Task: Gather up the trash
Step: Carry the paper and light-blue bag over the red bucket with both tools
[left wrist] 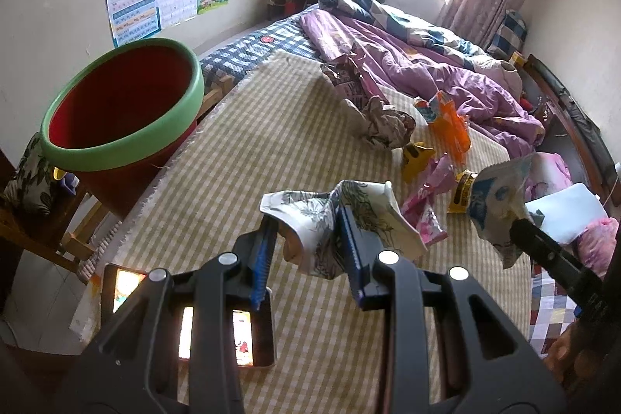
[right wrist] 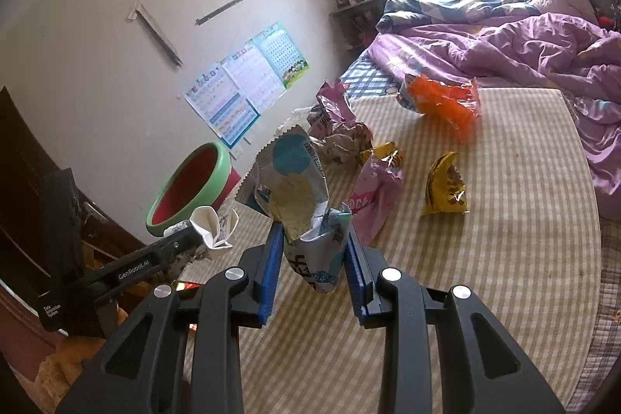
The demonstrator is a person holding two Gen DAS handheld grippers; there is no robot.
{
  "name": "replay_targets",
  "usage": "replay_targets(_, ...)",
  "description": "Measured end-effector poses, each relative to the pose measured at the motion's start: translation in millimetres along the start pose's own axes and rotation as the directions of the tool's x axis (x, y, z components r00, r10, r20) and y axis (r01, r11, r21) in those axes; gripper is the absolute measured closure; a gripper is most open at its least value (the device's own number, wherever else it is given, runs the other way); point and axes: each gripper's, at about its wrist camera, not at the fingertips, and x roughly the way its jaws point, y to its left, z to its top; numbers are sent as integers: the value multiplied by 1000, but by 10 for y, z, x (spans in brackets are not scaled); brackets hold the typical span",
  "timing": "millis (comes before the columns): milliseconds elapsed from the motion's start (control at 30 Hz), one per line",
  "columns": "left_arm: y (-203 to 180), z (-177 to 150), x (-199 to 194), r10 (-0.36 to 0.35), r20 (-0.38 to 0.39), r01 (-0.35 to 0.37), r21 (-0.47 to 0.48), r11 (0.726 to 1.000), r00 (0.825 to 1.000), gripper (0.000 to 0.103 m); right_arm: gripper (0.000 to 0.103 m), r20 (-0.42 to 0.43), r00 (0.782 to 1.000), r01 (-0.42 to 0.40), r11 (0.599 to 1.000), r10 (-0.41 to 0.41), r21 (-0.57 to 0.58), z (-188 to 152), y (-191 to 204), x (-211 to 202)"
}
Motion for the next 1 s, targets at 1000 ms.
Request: replay_targets(1000, 965, 296, -84, -3, 31, 2, 24, 1000, 999, 71, 72, -9, 999, 30, 999, -30, -18, -1, 892, 639)
